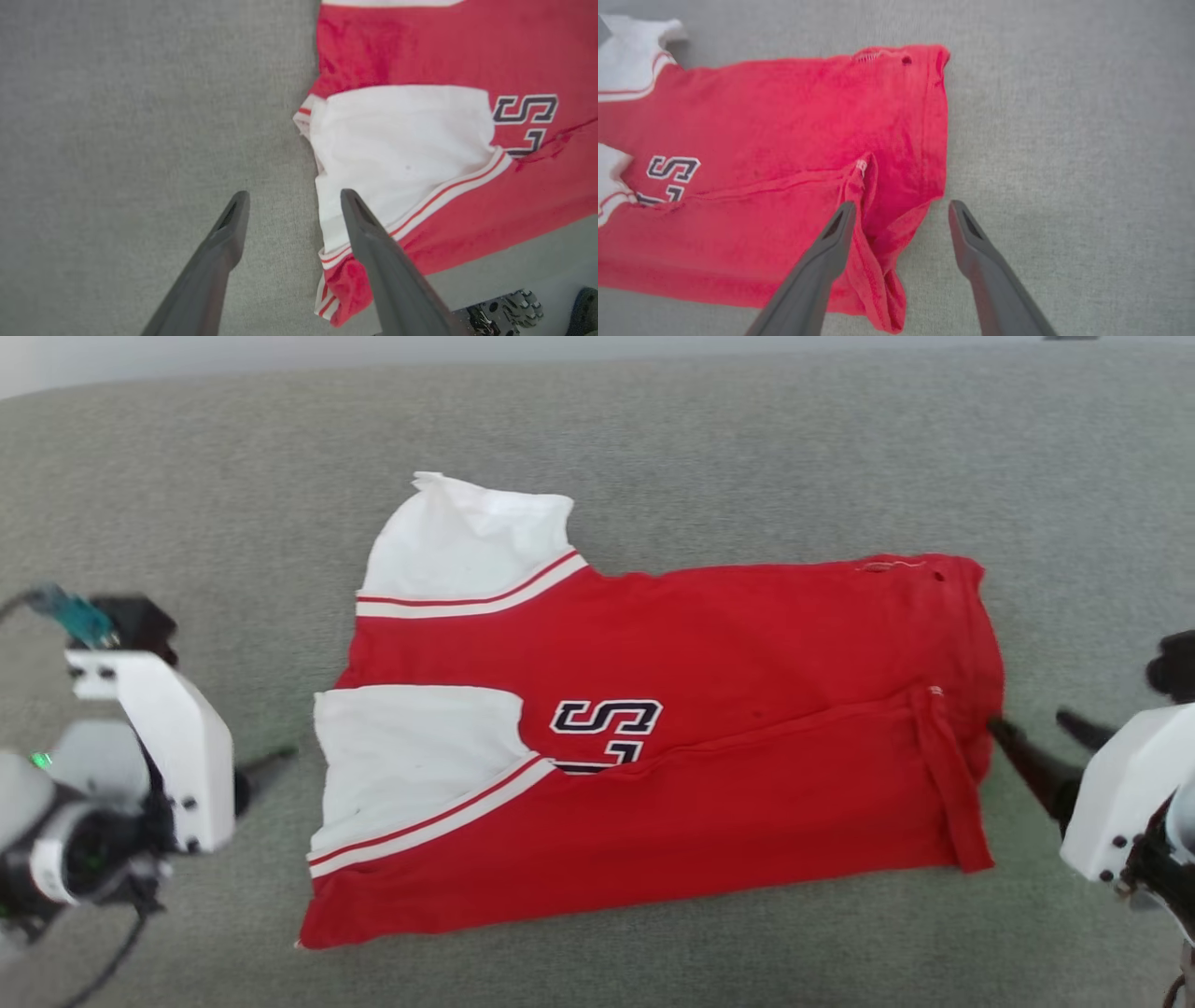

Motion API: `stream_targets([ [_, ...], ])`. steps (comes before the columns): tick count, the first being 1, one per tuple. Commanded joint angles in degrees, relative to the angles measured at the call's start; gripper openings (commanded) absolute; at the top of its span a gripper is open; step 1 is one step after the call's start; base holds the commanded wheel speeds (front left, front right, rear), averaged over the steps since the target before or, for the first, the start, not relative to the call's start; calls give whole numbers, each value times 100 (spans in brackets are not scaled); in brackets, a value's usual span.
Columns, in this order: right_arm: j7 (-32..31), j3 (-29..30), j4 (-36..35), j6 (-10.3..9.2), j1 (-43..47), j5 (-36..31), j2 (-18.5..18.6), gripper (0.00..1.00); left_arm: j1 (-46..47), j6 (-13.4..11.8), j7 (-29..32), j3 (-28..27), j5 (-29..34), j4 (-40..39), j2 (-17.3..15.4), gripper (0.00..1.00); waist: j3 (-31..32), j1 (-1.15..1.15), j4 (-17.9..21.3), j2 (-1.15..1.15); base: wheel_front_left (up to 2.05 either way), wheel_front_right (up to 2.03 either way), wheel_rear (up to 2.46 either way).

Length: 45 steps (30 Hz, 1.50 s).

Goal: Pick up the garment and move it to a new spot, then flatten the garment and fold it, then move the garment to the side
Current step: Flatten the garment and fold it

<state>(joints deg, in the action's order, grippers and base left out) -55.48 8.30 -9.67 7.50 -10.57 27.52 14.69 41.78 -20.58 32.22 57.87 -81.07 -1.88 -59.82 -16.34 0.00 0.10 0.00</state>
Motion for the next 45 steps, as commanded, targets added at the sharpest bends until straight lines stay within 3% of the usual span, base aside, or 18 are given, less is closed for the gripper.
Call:
stream_targets([
  [1, 350, 106, -170, -2, -36, -83, -170, 100, 197, 44, -5, -83, 117, -10, -50, 100, -11, 0, 122, 0, 0, 0, 0],
  [8, 1823, 123, -630, -1, -114, -238, -701, 100, 823, 264, 24, -339, 338, 314, -138, 100, -153, 0, 671, 0, 0, 0, 0],
  [15, 3534, -29, -681, -1, -194, -740, -787, 100, 1438, 852, -153, -404, 817, 1184, 22, 100, -380, 0, 1287, 0, 0, 0, 0],
  [21, 4552, -223, -341, -2, -220, -949, -873, 100, 1835, 1386, -153, -406, 939, 2155, 277, 100, -599, 0, 1684, 0, 0, 0, 0],
  [28, 4817, -493, 5, -2, -322, -887, -956, 100, 2302, 1808, 238, -216, 1196, 3072, 546, 100, -869, 0, 1940, 0, 0, 0, 0],
  [36, 4272, -1002, 386, -2, -711, -655, -811, 100, 2581, 2015, 548, -2, 1245, 4195, 1226, 100, -1077, 0, 1961, 0, 0, 0, 0],
  [37, 4181, -1057, 457, -2, -808, -635, -767, 100, 2559, 2061, 669, 41, 1204, 4333, 1329, 45, -1087, 0, 1950, 0, 0, 0, 0],
  [38, 4078, -1143, 533, -2, -921, -607, -707, 100, 2568, 2055, 755, 72, 1187, 4467, 1416, 0, -1096, 0, 1933, 0, 0, 0, 0],
  [45, 3191, -1675, 1427, -3, -1975, -261, -288, 100, 2871, 2322, 814, 195, 1321, 5029, 1930, 0, -1160, 0, 1701, 0, 0, 0, 0],
])
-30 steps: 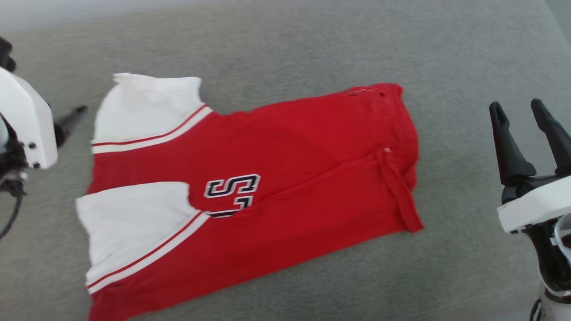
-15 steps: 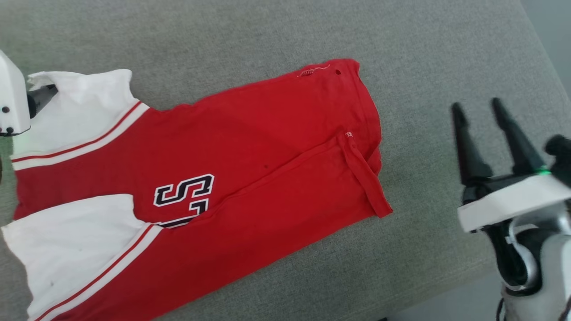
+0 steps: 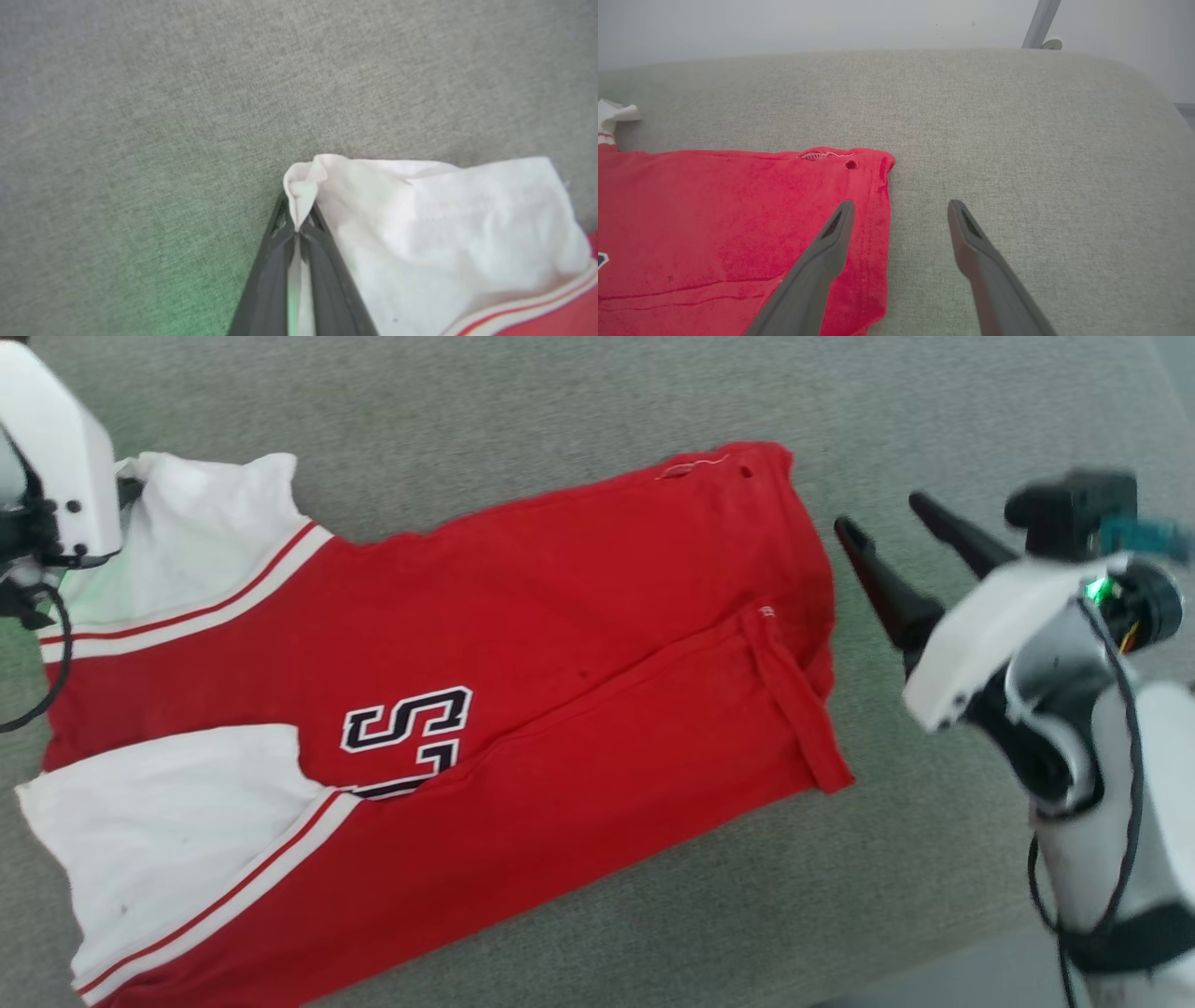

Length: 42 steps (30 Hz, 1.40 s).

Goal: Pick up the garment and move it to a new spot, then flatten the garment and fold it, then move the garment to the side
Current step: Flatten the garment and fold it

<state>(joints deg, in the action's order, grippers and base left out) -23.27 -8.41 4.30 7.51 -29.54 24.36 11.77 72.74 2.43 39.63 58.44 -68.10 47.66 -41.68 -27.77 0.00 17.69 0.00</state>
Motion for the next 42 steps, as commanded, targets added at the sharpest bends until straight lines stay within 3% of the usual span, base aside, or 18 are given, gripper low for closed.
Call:
stream_targets([
  [1, -167, -70, 197, -3, -266, 124, 43, 100, -169, 69, 67, 162, 52, 139, 181, 0, -24, 0, -108, 0, 0, 0, 0],
  [8, -1108, -639, 1493, -3, -1545, 374, 320, 100, 133, 287, -57, 186, 109, 500, 555, 0, -93, 0, -417, 0, 0, 0, 0],
  [18, -2561, -1458, 3085, -2, -2560, 817, 318, 100, 308, 449, -333, 235, 116, 863, 883, 0, -139, 0, -720, 0, 0, 0, 0],
  [20, -2795, -1663, 3177, -1, -2646, 898, 398, 0, 319, 466, -402, 237, 98, 903, 924, 0, -123, 0, -772, 0, 0, 0, 0],
  [24, -2922, -1793, 3190, -3, -2751, 1072, 585, 0, 338, 490, -451, 208, 27, 933, 983, 0, -75, 0, -862, 0, 0, 0, 0],
  [31, -2604, -1832, 2933, -4, -2697, 1361, 1020, 0, 507, 500, -384, 245, -66, 794, 1021, 0, 178, 0, -1096, 0, 0, 0, 0],
  [42, -2231, -1874, 2022, -4, -2091, 1707, 1720, 0, 375, 504, -49, 422, -205, -84, 709, 0, 718, 0, -1422, 0, 0, 0, 0],
])
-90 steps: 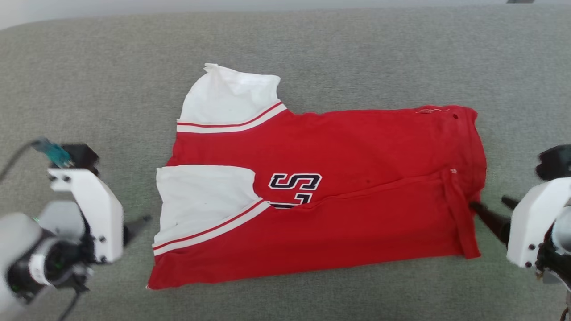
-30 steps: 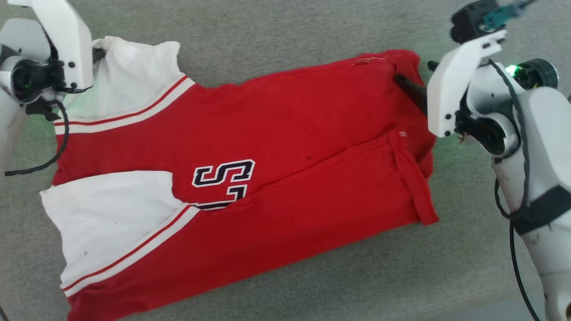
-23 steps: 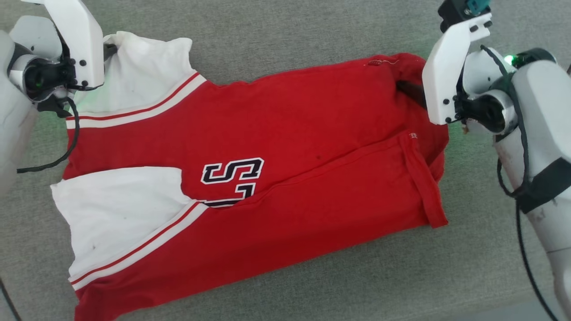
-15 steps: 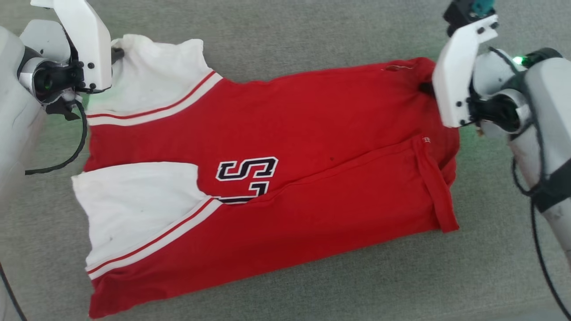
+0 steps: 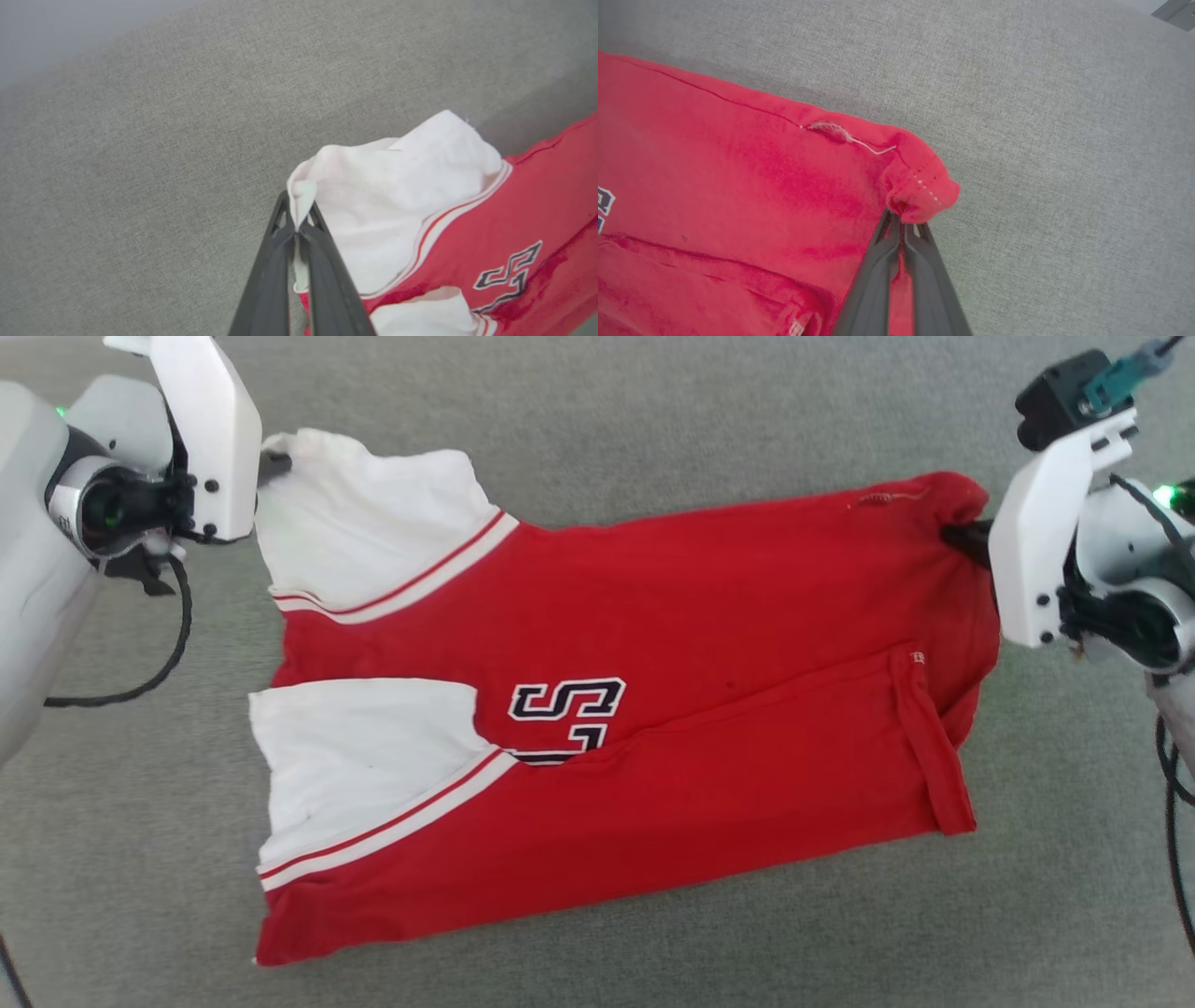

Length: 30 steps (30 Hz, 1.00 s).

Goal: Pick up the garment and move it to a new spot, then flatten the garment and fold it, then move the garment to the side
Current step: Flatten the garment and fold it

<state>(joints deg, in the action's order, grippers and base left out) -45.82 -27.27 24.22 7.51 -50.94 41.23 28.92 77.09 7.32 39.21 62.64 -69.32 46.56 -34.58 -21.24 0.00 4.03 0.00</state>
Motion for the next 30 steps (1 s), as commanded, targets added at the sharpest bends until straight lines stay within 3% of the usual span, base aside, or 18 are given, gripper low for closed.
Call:
stream_targets([
  [1, 31, -1, -74, -4, 110, 52, 56, 0, -99, 9, 37, 6, -89, -80, -33, 0, 112, 0, -81, 0, 0, 0, 0],
  [8, -89, 54, -862, -3, 647, 362, 438, 0, -485, -359, 299, 20, -229, -1138, -438, 0, 422, 0, -247, 0, 0, 0, 0],
  [12, -210, 209, -1320, -3, 1020, 480, 626, 0, -849, -722, 536, 25, -428, -2118, -825, 0, 559, 0, -310, 0, 0, 0, 0],
  [20, -710, 511, -2091, -3, 1854, 664, 925, 0, -1758, -1687, 755, 87, -797, -4206, -1791, 0, 709, 0, -354, 0, 0, 0, 0],
  [27, -871, 779, -2224, -3, 2532, 631, 783, 0, -2571, -2296, 572, 220, -1106, -5193, -2129, 0, 749, 0, -379, 0, 0, 0, 0],
  [30, -861, 769, -2046, -3, 2679, 583, 602, 0, -2840, -2368, 329, 256, -1113, -5078, -2066, 0, 756, 0, -364, 0, 0, 0, 0],
])
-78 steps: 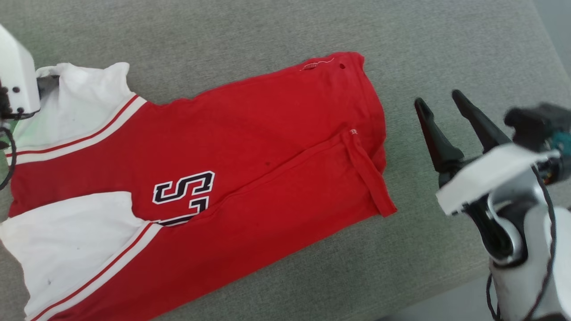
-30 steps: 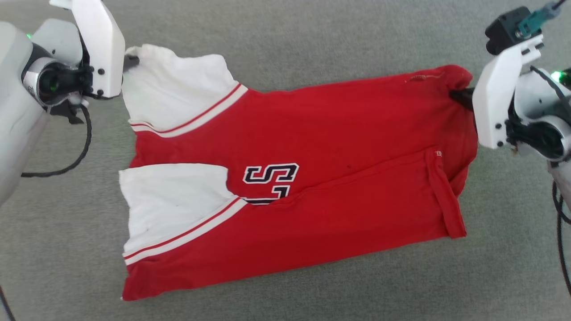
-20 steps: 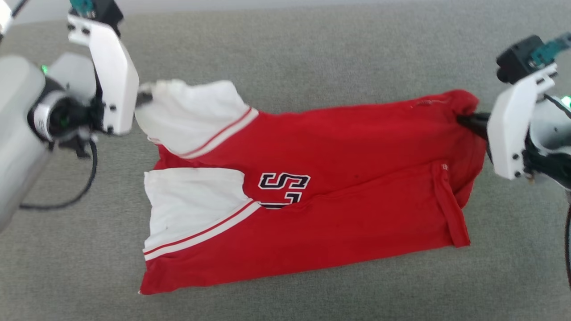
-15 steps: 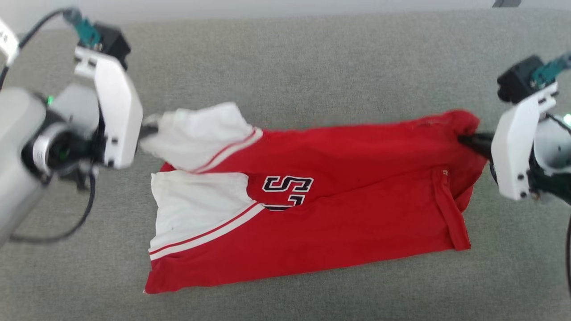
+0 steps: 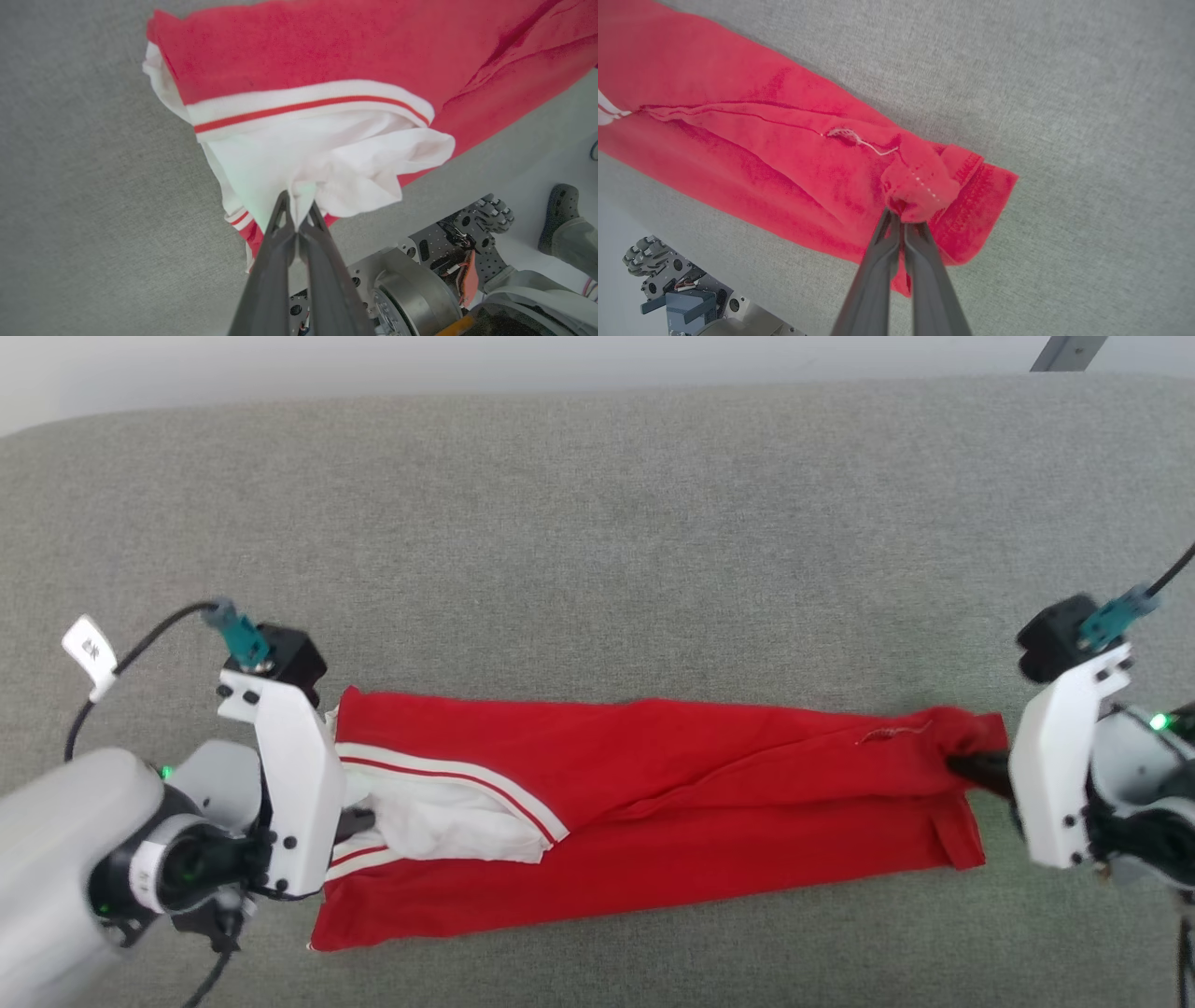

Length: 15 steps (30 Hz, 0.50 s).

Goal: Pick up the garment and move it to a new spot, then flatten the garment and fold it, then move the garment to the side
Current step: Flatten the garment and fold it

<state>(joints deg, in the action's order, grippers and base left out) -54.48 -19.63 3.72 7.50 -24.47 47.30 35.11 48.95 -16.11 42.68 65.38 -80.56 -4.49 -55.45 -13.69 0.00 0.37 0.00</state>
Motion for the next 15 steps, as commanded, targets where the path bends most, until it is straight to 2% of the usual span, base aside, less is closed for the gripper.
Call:
stream_targets([
  [1, 30, -17, 80, -2, 45, -53, -68, 0, -137, -36, -71, -3, -55, 127, 86, 0, 11, 0, 4, 0, 0, 0, 0],
  [2, 55, -30, 172, -2, 57, -70, -140, 17, -219, -6, -131, 21, -81, 237, 135, 4, 21, 0, 9, 0, 0, 0, 0],
  [3, 78, -34, 277, -2, 54, -79, -230, 44, -277, 4, -219, 21, -97, 384, 195, 32, 31, 0, 21, 0, 0, 0, 0],
  [4, 82, -62, 393, -2, 45, -85, -309, 76, -337, 26, -295, 28, -105, 534, 253, 44, 51, 0, 34, 0, 0, 0, 0],
  [5, 78, -103, 486, -2, 28, -112, -349, 100, -383, 84, -372, 44, -90, 668, 311, 56, 66, 0, 43, 0, 0, 0, 0],
  [6, 102, -130, 567, -2, 6, -132, -388, 100, -425, 127, -495, 16, -76, 789, 375, 94, 81, 0, 52, 0, 0, 0, 0],
  [7, 166, -124, 644, -2, -20, -141, -444, 100, -461, 171, -609, -12, -62, 925, 428, 100, 95, 0, 57, 0, 0, 0, 0],
  [11, 363, -68, 784, -2, 44, -106, -539, 100, -588, 385, -1088, -123, -31, 1227, 575, 100, 174, 0, 41, 0, 0, 0, 0],
  [15, 511, 25, 686, -2, 258, -109, -465, 100, -708, 547, -1702, -272, 145, 1240, 527, 100, 257, 0, 36, 0, 0, 0, 0],
])
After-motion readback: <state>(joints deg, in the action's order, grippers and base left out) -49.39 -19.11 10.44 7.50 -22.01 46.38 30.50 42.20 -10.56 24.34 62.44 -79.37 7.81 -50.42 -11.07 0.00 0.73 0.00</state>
